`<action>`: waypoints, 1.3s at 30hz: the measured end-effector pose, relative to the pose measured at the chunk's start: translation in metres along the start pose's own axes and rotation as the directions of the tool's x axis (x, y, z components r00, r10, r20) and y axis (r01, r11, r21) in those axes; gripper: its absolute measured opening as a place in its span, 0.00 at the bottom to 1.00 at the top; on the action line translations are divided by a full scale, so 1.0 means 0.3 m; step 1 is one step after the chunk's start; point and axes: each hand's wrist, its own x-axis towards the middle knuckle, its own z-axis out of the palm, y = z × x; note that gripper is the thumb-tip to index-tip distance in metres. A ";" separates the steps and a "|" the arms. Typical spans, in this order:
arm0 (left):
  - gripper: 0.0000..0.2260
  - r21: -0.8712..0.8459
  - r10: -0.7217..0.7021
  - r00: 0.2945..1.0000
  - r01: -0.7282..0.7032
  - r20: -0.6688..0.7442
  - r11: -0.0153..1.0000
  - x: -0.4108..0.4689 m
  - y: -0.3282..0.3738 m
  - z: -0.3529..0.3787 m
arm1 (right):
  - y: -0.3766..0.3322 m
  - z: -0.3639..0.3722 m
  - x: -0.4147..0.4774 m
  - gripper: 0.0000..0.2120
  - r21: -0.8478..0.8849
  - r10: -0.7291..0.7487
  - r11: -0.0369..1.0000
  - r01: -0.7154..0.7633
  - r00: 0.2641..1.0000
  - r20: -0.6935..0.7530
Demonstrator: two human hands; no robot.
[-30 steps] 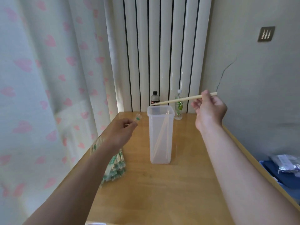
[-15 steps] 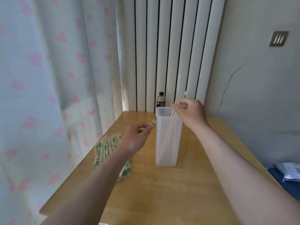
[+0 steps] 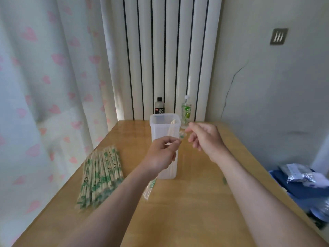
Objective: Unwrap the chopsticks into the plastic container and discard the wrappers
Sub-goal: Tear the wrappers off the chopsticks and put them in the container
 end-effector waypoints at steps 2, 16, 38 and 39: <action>0.10 -0.020 0.005 0.999 -0.005 0.034 1.000 0.012 -0.002 0.067 | 0.017 -0.028 -0.021 0.18 0.004 0.029 1.000 -0.029 0.994 0.103; 0.05 0.058 -0.220 0.970 0.215 0.100 0.975 0.144 -0.114 0.396 | 0.266 -0.381 0.001 0.10 0.085 0.274 0.962 -0.261 0.926 -0.258; 0.12 0.452 -0.218 0.967 0.255 -0.132 0.855 0.491 -0.346 0.681 | 0.641 -0.426 -0.101 0.05 -0.530 0.319 0.701 -0.477 0.875 -0.364; 0.12 0.463 -0.216 0.967 0.253 -0.133 0.849 0.495 -0.349 0.682 | 0.643 -0.425 -0.102 0.05 -0.528 0.317 0.703 -0.477 0.874 -0.367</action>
